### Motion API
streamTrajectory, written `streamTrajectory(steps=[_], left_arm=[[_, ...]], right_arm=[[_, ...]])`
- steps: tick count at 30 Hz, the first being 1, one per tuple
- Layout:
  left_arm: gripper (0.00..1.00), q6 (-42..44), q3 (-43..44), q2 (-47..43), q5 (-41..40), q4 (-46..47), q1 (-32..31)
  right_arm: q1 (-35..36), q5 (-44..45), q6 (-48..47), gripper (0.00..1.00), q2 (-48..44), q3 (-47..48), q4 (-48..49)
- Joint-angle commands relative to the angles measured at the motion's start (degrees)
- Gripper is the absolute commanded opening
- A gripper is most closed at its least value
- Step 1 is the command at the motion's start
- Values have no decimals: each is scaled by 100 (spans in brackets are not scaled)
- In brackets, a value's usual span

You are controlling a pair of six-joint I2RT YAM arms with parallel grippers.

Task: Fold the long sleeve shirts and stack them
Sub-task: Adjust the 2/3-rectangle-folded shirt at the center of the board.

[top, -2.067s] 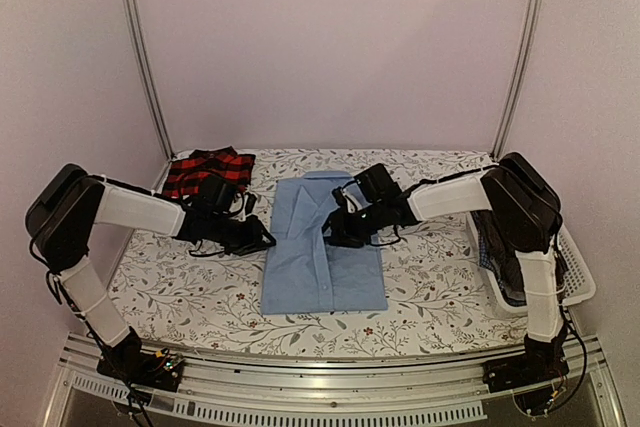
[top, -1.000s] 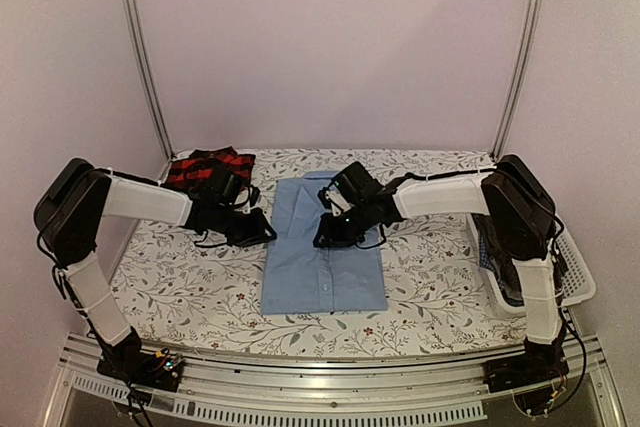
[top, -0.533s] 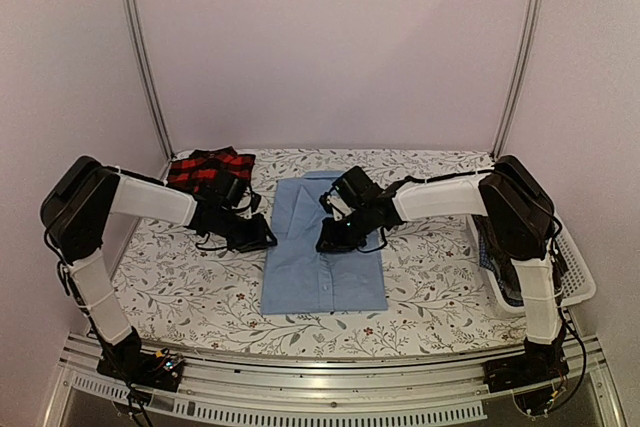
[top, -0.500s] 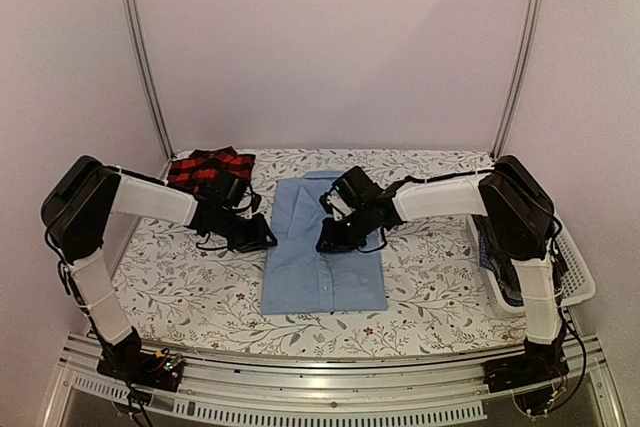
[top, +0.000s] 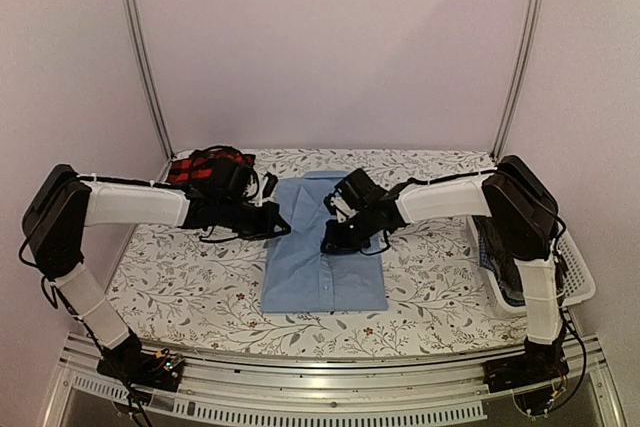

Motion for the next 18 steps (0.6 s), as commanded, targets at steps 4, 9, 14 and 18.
streamTrajectory(steps=[4,9,14,18], left_arm=[[0,621,-371,-825,688,397,-659],[0,844,-582,-822,1119,316,-1065],[0,911,-620,-556,1336,107,-1437],[0,938,-653,-380,1388,19,-1553]], right_arm=[[-220,420,238,19,-993,-724,385],[-264,694,442,19,-1550,-1267,575],[-273,871,608,19,-1930,-1620,658],[-273,877,649,19,-2058,-1770,656]])
